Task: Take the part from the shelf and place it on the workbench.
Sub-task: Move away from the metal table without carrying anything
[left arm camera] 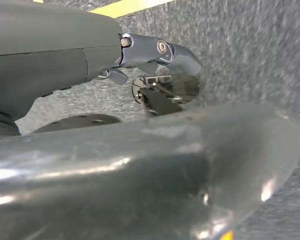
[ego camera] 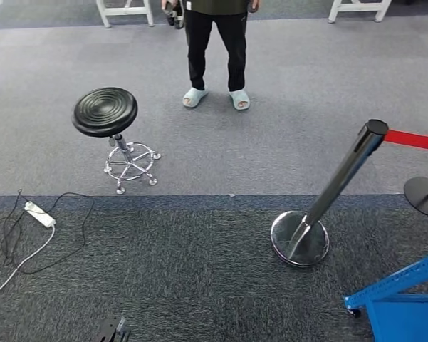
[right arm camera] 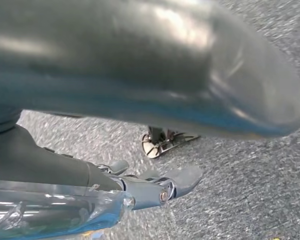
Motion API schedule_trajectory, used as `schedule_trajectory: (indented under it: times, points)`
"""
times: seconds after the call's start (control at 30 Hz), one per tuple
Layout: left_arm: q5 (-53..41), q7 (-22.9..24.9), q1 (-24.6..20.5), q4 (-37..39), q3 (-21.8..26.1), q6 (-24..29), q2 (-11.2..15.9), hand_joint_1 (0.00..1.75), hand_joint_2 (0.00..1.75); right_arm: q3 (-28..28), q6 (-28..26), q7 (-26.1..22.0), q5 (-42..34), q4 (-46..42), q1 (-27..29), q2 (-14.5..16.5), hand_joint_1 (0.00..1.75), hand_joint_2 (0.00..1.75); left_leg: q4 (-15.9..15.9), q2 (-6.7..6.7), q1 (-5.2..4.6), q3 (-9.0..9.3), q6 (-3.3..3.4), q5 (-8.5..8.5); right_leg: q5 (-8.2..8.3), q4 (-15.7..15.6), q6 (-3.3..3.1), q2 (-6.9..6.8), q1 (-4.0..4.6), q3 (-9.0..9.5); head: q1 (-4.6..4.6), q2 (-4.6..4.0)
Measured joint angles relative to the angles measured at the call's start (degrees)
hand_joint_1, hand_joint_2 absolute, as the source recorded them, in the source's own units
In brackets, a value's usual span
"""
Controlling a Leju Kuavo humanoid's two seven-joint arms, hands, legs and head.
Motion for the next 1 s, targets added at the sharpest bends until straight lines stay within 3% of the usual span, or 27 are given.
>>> schedule_trajectory:
  times: [0.03,0.07,0.1,0.17,0.23,0.3,0.37,0.43,0.5,0.57,0.6,0.67,0.73,0.77,0.8,0.87,0.93,1.0]
  points:
    - [-0.03,0.35,0.09,0.00,0.00,0.09,0.01,0.00,0.00,0.01,0.05,0.04,0.08,0.00,-0.07,-0.01,0.00,0.00,3.71,-0.33,-0.01,-2.07,0.05,-1.25,0.02,0.00,-0.07,0.80,0.02,-0.06,-0.04,0.00]
    - [-0.04,0.61,0.17,0.00,0.00,0.13,0.01,0.00,0.00,0.01,0.11,0.07,0.18,0.00,-0.04,-0.01,0.00,0.00,5.97,-0.48,-0.01,-3.55,0.14,-1.47,0.06,0.00,-0.09,1.67,0.04,-0.09,-0.05,0.00]
    - [-0.02,0.76,0.21,0.00,0.00,0.13,0.02,0.00,0.00,0.01,0.19,0.09,0.31,0.00,0.04,-0.01,0.00,0.00,6.06,-0.61,-0.01,-4.03,0.26,-0.46,0.09,0.00,-0.04,2.53,0.04,-0.09,-0.04,0.00]
    - [0.03,0.87,0.16,0.00,0.00,0.13,0.08,0.00,0.00,0.01,0.28,0.10,0.53,0.00,0.16,-0.01,0.00,0.00,0.40,-1.74,0.06,-1.95,0.55,3.88,0.25,0.00,0.22,4.24,-0.07,-0.07,-0.04,0.00]
    - [0.07,0.87,0.08,0.00,0.00,0.12,0.15,0.00,0.00,0.03,0.36,0.10,0.66,0.00,0.08,-0.01,0.00,0.00,-6.75,-4.77,0.29,1.10,0.71,6.91,0.41,0.18,0.72,5.77,-0.05,-0.35,-0.08,0.00]
    - [0.09,0.82,-0.04,0.00,0.00,0.07,0.15,0.00,0.00,0.06,0.44,0.10,0.73,0.00,0.12,-0.01,0.00,0.00,-9.53,-6.29,0.30,2.17,0.99,7.25,0.65,0.04,1.48,7.09,-0.13,-0.79,-0.11,0.00]
    - [0.30,0.39,-0.16,0.00,0.01,-0.23,0.18,0.00,0.00,0.07,0.50,0.09,0.82,0.00,0.49,-0.01,0.00,0.00,-9.92,-4.99,0.23,2.29,1.74,7.49,0.94,-0.28,2.26,7.82,-0.38,-1.22,-0.13,0.00]
    - [0.72,-0.43,-0.14,0.00,0.02,-0.77,0.24,0.00,0.00,0.11,0.59,0.04,0.97,0.01,0.67,-0.02,0.00,0.00,-10.29,-3.47,0.26,2.45,2.49,7.84,-0.57,2.01,2.67,5.36,-0.23,-2.50,0.14,0.00]
    - [1.03,-0.99,0.13,0.00,0.03,-1.07,0.24,0.00,0.00,0.32,0.73,-0.03,1.13,0.04,0.41,0.01,0.00,0.00,-10.40,-1.71,0.00,2.53,2.87,7.83,-4.48,8.90,2.88,1.58,-0.04,-5.68,0.42,0.00]
    - [1.09,-1.15,0.43,0.00,0.04,-1.05,0.25,0.00,0.00,0.63,0.86,-0.15,1.19,0.07,0.27,0.03,0.00,0.00,-10.38,0.18,-0.26,2.59,3.04,7.68,-7.16,15.37,3.08,0.00,-0.07,-8.56,0.44,0.00]
    - [1.09,-1.17,0.47,0.00,0.04,-1.02,0.26,0.00,0.00,0.74,0.95,-0.22,1.19,0.08,0.34,0.04,0.00,0.00,-10.37,0.98,-0.31,2.65,3.06,7.59,-7.03,15.99,3.12,-0.31,-0.08,-8.64,0.46,0.00]
    - [1.09,-1.19,0.40,0.00,0.04,-0.94,0.26,0.00,0.00,0.86,1.06,-0.40,1.18,0.09,0.48,0.04,0.00,0.00,-10.35,2.30,-0.34,2.96,2.90,7.32,-4.23,10.98,3.02,-1.11,-0.06,-5.47,0.48,0.00]
    - [1.09,-1.25,0.37,0.00,0.04,-0.91,0.25,0.00,0.00,0.88,1.14,-0.57,1.15,0.09,0.31,0.04,0.00,0.00,-10.22,3.51,-0.61,3.42,2.43,6.84,-1.59,3.56,2.56,-3.61,0.18,-0.96,0.50,0.00]
    - [1.08,-1.37,0.36,0.00,0.03,-0.92,0.26,0.00,0.00,0.89,1.14,-0.66,1.12,0.09,0.17,0.04,0.00,0.00,-10.16,4.07,-0.77,3.64,2.18,6.62,-1.03,1.37,2.22,-4.47,0.32,0.34,0.41,0.00]
    - [1.07,-1.60,0.34,0.00,0.03,-0.98,0.27,0.00,0.00,0.90,1.09,-0.69,1.07,0.09,0.08,0.04,0.00,0.00,-10.13,4.64,-0.93,3.82,1.93,6.44,-0.93,0.36,1.87,-4.83,0.48,0.89,0.31,0.00]
    - [0.98,-2.19,0.22,0.00,0.01,-1.08,0.26,0.00,0.00,0.90,0.84,-0.75,0.94,0.09,0.14,0.04,0.00,0.00,-10.20,5.47,-0.85,4.11,1.41,6.18,-0.82,0.11,1.14,-3.48,0.54,0.80,0.14,0.00]
    - [0.84,-2.55,0.11,0.00,-0.02,-1.04,0.25,0.00,0.00,0.89,0.58,-0.70,0.84,0.09,0.27,0.02,0.00,0.00,-8.48,3.55,-0.59,3.49,0.73,4.75,-0.58,-0.18,0.48,-2.21,0.29,0.84,0.02,0.00]
    - [0.70,-2.55,0.23,0.00,-0.03,-0.82,0.24,0.00,0.00,0.87,0.55,-0.57,0.80,0.09,0.12,-0.01,0.00,0.00,-2.28,0.50,-0.40,0.56,0.30,1.40,-0.41,-0.34,0.07,-0.87,0.00,0.85,-0.19,0.00]
